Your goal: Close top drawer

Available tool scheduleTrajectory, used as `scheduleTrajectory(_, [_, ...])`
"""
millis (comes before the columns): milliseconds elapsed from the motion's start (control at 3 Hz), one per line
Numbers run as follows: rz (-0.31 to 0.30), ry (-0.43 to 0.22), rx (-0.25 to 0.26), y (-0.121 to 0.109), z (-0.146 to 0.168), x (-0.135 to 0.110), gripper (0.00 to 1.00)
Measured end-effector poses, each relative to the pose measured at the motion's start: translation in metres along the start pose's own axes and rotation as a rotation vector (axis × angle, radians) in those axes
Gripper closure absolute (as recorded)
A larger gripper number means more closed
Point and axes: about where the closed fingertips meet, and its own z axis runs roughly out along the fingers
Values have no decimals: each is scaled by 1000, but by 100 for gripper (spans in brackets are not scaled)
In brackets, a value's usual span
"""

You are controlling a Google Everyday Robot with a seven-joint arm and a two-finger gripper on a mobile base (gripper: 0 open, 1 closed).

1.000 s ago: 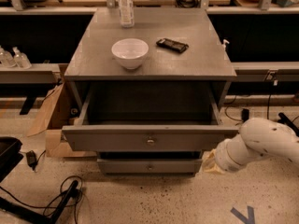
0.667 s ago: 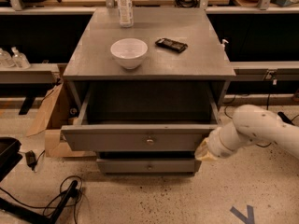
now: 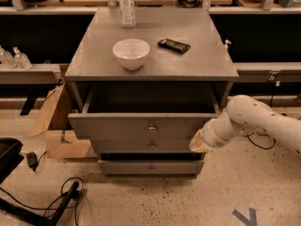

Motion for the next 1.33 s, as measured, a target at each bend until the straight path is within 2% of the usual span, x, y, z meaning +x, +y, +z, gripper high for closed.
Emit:
scheduleTrajectory(333, [-52,-34,-14,-32,12,-12,100])
scheduleTrajectory(667, [-52,-34,-14,-31,12,-12,100])
scheduleTrajectory(1000, [-63,-45,-5,-52,11,-13,100])
scheduleTrajectory(1333, [-77,-65,23,-92,4,-13,100])
